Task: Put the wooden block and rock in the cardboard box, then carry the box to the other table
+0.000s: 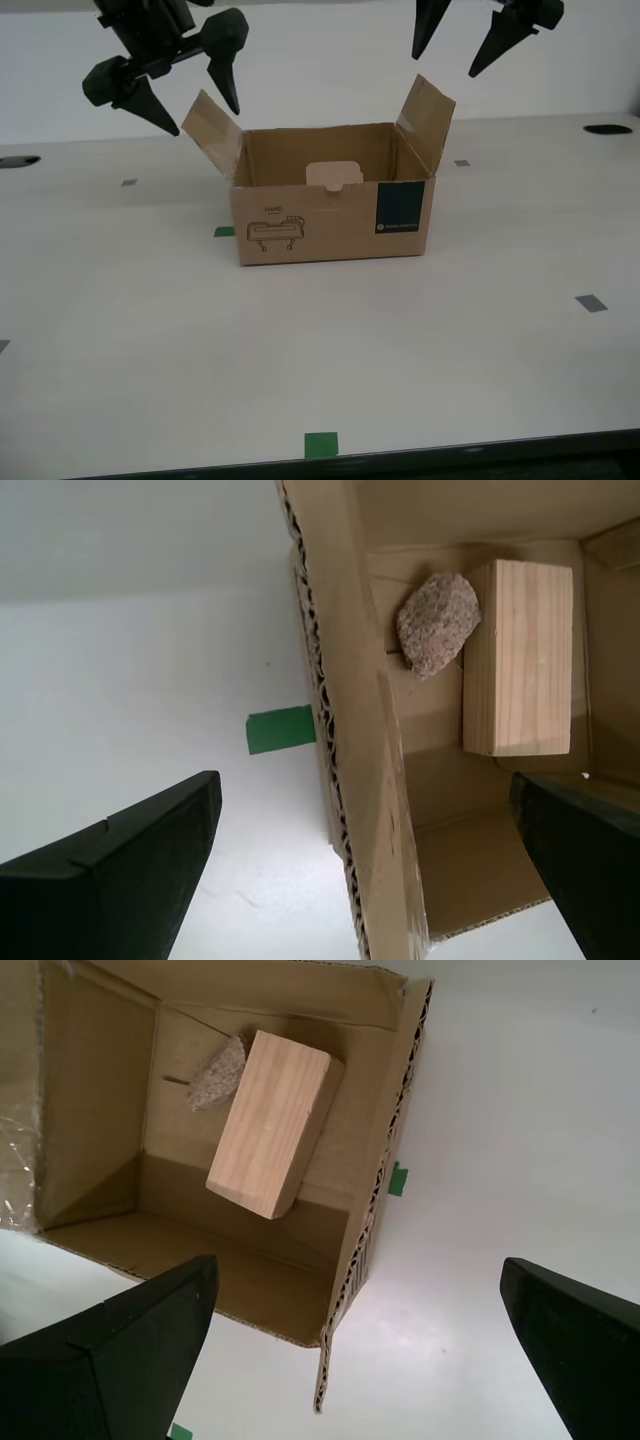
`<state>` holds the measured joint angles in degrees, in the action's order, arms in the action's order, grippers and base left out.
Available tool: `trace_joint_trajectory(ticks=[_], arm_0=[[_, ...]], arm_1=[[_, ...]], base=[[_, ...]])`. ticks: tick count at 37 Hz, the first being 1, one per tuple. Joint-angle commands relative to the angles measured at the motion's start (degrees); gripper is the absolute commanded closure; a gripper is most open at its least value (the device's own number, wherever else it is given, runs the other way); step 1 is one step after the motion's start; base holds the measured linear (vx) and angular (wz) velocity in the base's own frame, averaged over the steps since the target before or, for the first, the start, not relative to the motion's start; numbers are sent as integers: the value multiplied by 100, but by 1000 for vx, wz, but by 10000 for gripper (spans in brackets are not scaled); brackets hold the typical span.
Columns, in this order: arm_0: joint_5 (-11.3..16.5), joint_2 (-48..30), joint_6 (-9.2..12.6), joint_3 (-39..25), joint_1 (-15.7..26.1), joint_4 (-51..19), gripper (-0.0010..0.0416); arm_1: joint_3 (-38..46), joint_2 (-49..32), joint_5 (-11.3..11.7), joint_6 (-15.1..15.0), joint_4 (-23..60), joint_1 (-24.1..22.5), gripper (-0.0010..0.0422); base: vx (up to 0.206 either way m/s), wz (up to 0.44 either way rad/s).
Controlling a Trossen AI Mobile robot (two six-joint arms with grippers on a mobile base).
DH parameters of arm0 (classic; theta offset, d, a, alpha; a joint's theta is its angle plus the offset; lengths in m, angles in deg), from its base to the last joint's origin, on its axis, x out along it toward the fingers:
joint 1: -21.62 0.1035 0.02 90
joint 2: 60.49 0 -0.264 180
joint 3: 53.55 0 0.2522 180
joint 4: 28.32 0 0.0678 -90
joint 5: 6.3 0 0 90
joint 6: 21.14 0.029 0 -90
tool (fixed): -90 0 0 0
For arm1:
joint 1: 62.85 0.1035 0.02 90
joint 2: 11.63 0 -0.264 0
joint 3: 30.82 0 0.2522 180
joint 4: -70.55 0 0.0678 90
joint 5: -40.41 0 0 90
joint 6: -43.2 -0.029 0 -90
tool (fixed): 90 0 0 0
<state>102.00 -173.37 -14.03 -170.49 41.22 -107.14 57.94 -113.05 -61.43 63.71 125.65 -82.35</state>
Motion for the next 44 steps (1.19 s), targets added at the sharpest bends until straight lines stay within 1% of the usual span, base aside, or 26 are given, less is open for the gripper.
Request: trace_joint_trajectory(ticks=[1, 3, 4, 7, 10, 15, 19, 24, 29, 32, 37, 41, 44], arm_0=[[31, -59, -4, 66, 0, 118, 12], [28, -120, -2, 87, -2, 205, 12], [28, -120, -11, 92, 0, 203, 12], [28, -120, -2, 94, 0, 260, 13], [31, -120, 13, 92, 0, 474, 12], [31, -120, 39, 101, 0, 468, 12], [31, -120, 44, 247, 0, 673, 13], [33, -120, 63, 474, 0, 710, 12], [31, -120, 101, 841, 0, 1270, 12], [35, -120, 164, 953, 0, 1373, 13], [33, -120, 166, 1204, 7, 1814, 13], [33, -120, 173, 1338, 7, 1908, 12], [33, -120, 195, 1543, 7, 2203, 13]], arm_1=[[11, -125, -286, 7, -76, 4, 18], [11, -144, -461, 9, -136, 4, 18], [9, -144, -481, 11, -184, 4, 18], [9, -144, -474, 35, -341, 7, 18], [11, -142, -474, 55, -415, 15, 18], [-2, -144, -474, 52, -415, 17, 18], [-2, -142, -479, 50, -417, 20, 18], [-2, -144, -476, 44, -433, 24, 18], [-2, -144, -476, 37, -481, 28, 18], [-4, -144, -476, 35, -485, 28, 18], [-2, -144, -476, 26, -492, 28, 18], [-9, -144, -474, 24, -507, 28, 18], [-9, -144, -470, 9, -533, 28, 18]], base=[[0, 0], [0, 0], [0, 0], [0, 0], [0, 0], [0, 0], [0, 0], [0, 0], [0, 0], [0, 0], [0, 0], [0, 0], [0, 0]])
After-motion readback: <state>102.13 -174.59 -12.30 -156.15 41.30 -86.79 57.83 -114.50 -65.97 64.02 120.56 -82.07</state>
